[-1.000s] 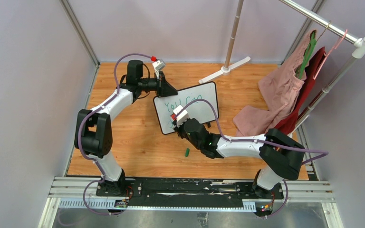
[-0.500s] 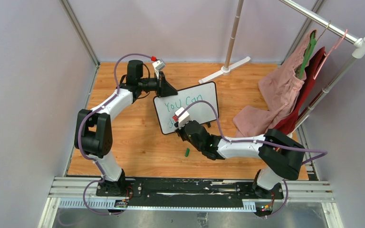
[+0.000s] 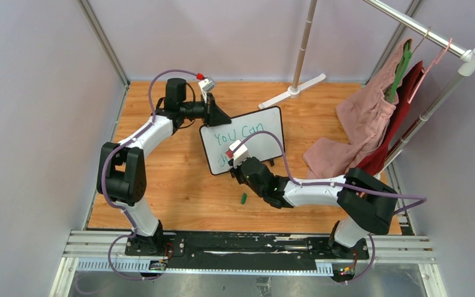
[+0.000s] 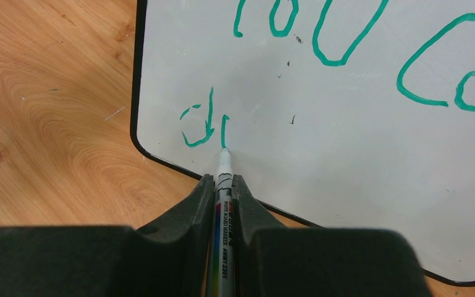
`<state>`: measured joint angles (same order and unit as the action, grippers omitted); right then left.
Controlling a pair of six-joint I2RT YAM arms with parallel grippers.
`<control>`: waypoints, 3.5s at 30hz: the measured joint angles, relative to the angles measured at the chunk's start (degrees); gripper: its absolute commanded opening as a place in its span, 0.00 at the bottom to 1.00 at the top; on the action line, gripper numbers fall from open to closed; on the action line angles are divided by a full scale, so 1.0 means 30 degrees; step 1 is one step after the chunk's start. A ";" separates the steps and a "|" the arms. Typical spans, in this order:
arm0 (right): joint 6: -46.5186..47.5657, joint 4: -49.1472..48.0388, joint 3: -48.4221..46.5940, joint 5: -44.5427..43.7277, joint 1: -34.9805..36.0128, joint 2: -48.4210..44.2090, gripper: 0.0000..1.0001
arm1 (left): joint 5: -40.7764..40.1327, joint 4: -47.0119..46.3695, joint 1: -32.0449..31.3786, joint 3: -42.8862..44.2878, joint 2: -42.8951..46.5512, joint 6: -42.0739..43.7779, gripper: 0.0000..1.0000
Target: Write a sentence on the whiteboard
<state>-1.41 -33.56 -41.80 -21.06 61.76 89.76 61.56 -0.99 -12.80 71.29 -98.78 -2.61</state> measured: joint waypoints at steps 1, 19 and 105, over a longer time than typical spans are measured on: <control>-0.0015 0.0073 0.0000 -0.0007 -0.0029 -0.0029 0.00 | -0.0007 -0.0007 0.0000 0.0000 0.0000 0.0000 0.00; -0.0015 0.0780 -0.0146 0.0007 -0.0525 -0.0576 0.00 | -0.0080 -0.0051 -0.0029 -0.0015 0.0022 0.0007 0.00; -0.0648 0.2149 0.4401 0.0066 -0.3344 -1.1023 0.00 | -0.0525 0.0794 -0.0153 0.0503 -0.0168 -0.0197 0.00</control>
<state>-3.36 -27.11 -28.60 -20.86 51.72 56.69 59.99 1.39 -13.26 72.79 -99.29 -3.20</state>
